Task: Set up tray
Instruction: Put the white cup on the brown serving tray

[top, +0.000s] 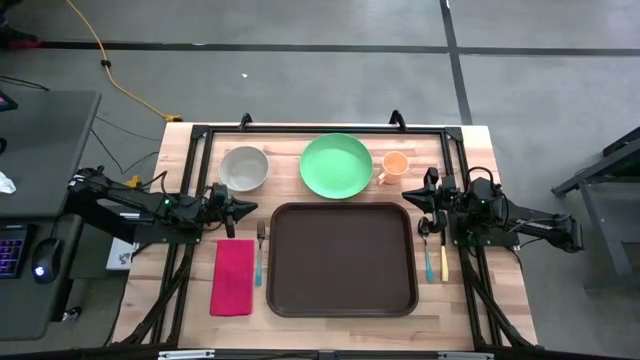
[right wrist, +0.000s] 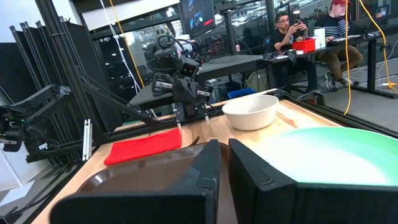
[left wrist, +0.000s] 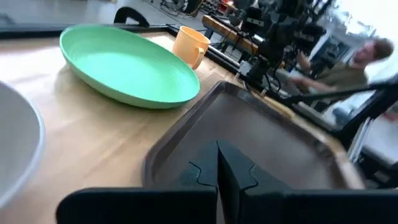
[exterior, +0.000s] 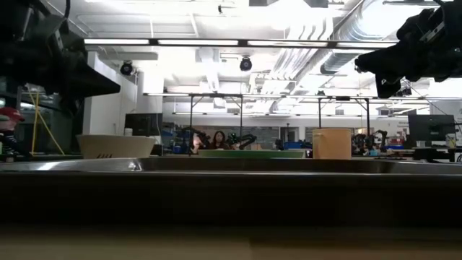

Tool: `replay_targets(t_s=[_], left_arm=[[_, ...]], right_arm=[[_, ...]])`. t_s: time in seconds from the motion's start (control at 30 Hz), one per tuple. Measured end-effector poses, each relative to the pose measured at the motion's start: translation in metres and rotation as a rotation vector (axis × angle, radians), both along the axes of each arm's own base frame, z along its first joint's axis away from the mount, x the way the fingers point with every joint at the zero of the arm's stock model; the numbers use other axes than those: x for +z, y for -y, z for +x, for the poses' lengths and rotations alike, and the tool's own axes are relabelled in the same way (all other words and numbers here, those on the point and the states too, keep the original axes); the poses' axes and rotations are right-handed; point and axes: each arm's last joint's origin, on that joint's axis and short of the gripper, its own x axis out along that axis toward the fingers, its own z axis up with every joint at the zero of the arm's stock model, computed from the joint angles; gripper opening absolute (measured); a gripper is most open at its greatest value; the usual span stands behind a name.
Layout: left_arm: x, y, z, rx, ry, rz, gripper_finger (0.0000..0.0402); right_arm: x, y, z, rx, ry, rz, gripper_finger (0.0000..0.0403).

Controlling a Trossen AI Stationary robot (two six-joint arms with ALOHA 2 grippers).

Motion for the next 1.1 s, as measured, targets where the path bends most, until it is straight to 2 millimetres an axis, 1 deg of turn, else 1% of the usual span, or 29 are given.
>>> replay_targets(t_s=[0.17, 0.33, 0.47, 0.63, 0.87, 1.1], left_arm=[[0.009, 0.000, 0.001, 0.019, 0.143, -0.196, 0.0031], [0.020, 0.000, 0.001, 0.016, 0.230, -0.229, 0.0031], [0.036, 0.000, 0.000, 0.024, 0.324, -0.256, 0.0031], [0.050, -0.001, -0.001, 0.021, 0.367, -0.258, 0.0031], [0.064, -0.001, -0.002, 0.017, 0.384, -0.205, 0.0031], [0.065, -0.001, -0.002, 0.017, 0.363, -0.150, 0.0031]], right_arm=[[0.000, 0.000, 0.000, 0.000, 0.000, 0.000, 0.0011], [0.000, 0.000, 0.000, 0.005, 0.006, 0.069, 0.0011], [0.001, 0.000, 0.000, 0.012, 0.020, 0.148, 0.0011], [0.008, 0.000, -0.001, 0.027, 0.095, 0.215, 0.0011], [0.024, -0.001, -0.005, 0.042, 0.269, 0.168, 0.0011], [0.038, -0.001, -0.011, 0.003, 0.422, 0.115, 0.0011]])
